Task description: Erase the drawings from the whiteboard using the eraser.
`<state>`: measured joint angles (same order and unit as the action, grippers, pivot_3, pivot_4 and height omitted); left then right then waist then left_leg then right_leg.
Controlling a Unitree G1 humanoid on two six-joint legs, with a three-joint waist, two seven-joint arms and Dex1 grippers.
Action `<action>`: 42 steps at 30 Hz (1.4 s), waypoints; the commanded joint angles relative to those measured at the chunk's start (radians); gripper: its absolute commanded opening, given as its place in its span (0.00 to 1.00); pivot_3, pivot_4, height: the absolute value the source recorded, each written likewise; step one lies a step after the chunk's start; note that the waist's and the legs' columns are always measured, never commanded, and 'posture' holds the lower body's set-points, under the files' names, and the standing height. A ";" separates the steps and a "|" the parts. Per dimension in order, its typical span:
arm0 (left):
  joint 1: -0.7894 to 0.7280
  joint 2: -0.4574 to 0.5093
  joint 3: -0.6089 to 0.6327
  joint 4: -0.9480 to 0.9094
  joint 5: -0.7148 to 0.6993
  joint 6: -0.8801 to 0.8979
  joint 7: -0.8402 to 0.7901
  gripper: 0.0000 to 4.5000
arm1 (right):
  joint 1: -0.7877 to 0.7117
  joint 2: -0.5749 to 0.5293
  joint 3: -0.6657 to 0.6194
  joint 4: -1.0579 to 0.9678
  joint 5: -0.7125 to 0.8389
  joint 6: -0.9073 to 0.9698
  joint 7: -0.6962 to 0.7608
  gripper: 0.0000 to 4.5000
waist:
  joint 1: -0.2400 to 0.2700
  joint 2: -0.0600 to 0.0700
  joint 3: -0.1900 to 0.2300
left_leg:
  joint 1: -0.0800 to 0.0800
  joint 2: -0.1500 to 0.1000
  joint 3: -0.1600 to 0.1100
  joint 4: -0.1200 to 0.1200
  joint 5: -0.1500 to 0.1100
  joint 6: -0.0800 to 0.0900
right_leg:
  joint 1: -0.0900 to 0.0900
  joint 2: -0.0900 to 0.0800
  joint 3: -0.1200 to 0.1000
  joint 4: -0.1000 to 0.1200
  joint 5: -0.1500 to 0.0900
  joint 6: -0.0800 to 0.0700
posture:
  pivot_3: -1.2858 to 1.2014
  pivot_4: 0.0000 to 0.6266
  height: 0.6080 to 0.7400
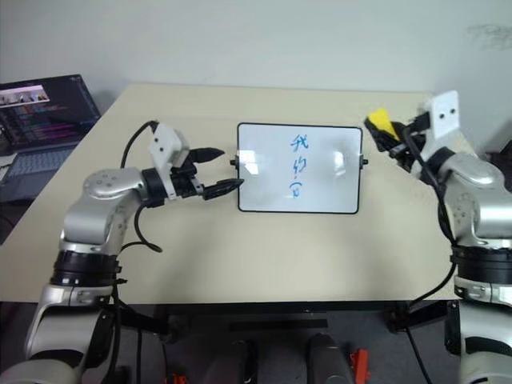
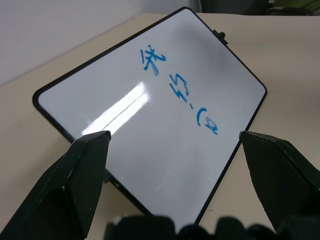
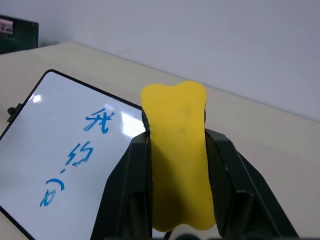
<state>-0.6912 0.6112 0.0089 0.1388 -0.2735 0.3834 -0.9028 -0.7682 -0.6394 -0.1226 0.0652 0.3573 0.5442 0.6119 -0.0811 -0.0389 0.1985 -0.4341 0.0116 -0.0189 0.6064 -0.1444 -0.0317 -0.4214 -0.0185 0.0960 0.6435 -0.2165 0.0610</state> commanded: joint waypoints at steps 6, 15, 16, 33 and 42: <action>-0.012 -0.003 0.027 -0.053 0.036 -0.014 0.112 1.00 | -0.110 0.105 0.185 0.089 -0.156 -0.221 0.054 0.24 | -0.002 0.000 0.000 | 0.000 0.000 0.000 -0.002 0.000 0.000 | -0.001 0.000 -0.001 0.000 0.000 0.000 | 0.52 0.24 1.00; -0.003 -0.002 -0.035 -0.068 0.071 0.021 0.124 1.00 | -0.256 0.230 0.276 0.435 -0.302 -0.525 0.073 0.24 | -0.006 0.000 0.000 | 0.001 0.000 0.000 -0.003 0.000 0.000 | -0.001 0.000 -0.001 0.001 0.000 0.000 | 0.52 0.24 1.00; 0.001 -0.003 -0.037 -0.076 0.066 0.029 0.117 1.00 | -0.291 0.246 0.285 0.503 -0.322 -0.567 0.068 0.24 | -0.007 0.000 0.000 | 0.001 0.000 0.000 -0.003 0.000 0.000 | -0.001 0.000 -0.001 0.001 0.000 0.000 | 0.52 0.24 1.00; 0.029 -0.042 -0.036 -0.167 0.037 0.083 0.126 1.00 | -0.590 0.362 0.332 1.142 -0.547 -0.895 -0.044 0.24 | -0.007 0.000 0.001 | 0.001 0.000 -0.002 -0.009 0.000 0.000 | -0.002 0.000 -0.003 0.001 0.000 -0.001 | 0.52 0.24 1.00; 0.048 -0.035 -0.036 -0.185 0.036 0.090 0.122 1.00 | -0.618 0.355 0.354 1.191 -0.622 -0.924 -0.085 0.24 | -0.008 0.000 0.001 | 0.001 0.000 -0.003 -0.009 0.000 0.000 | -0.002 0.001 -0.003 0.001 0.000 -0.001 | 0.52 0.24 1.00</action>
<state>-0.6359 0.5660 -0.0419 -0.0067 -0.2315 0.4796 -0.7779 -1.3464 -0.2735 0.2299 1.2618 -0.2529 -0.3575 0.5470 -0.0892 -0.0386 0.1990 -0.4329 0.0117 -0.0218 0.5979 -0.1443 -0.0319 -0.4232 -0.0178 0.0927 0.6447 -0.2168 0.0600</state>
